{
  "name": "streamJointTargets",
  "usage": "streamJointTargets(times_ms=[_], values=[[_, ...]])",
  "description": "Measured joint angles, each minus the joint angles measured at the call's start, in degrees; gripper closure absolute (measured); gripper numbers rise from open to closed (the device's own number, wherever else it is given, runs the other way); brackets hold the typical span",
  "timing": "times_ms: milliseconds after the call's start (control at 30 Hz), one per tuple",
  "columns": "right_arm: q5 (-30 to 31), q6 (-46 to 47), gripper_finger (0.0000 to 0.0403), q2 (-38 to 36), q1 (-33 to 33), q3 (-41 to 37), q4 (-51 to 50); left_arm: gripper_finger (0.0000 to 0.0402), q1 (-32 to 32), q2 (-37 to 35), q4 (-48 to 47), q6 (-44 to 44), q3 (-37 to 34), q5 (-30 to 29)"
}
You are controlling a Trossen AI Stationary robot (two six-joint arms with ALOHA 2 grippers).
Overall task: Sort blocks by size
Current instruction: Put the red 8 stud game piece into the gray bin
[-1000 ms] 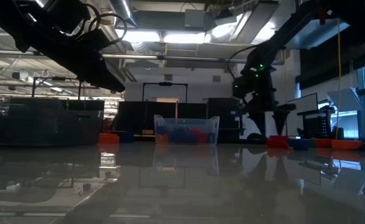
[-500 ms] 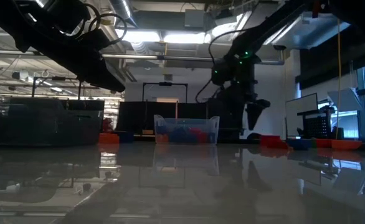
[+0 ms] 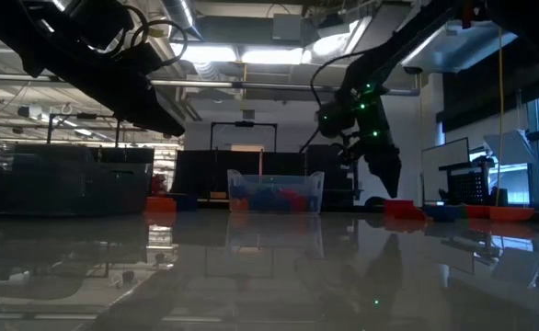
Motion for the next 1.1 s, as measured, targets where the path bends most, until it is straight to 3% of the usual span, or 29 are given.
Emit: streamJointTargets(times_ms=[333, 533, 733, 1033, 1100], values=[[1.5, -3.2, 0.0139, 0.0, -0.4, -4.4, 4.3, 0.0167, 0.0, 0.0, 0.0, 0.1, 0.0, 0.0], [-3.0, -3.6, 0.0154, 0.0, -0.4, -4.7, 6.7, 0.0167, 0.0, 0.0, 0.0, 0.1, 0.0, 0.0], [-3.3, -3.7, 0.0226, 0.0, -0.3, -4.7, 7.6, 0.0167, 0.0, 0.0, 0.0, 0.7, 0.0, 0.0], [-3.4, -3.4, 0.0383, -0.1, 0.2, -4.5, 6.6, 0.0167, 0.0, 0.0, 0.0, 0.7, 0.0, 0.0], [-3.3, -3.3, 0.0396, -0.1, 0.6, -3.7, 4.9, 0.0167, 0.0, 0.0, 0.0, 0.6, 0.0, 0.0]])
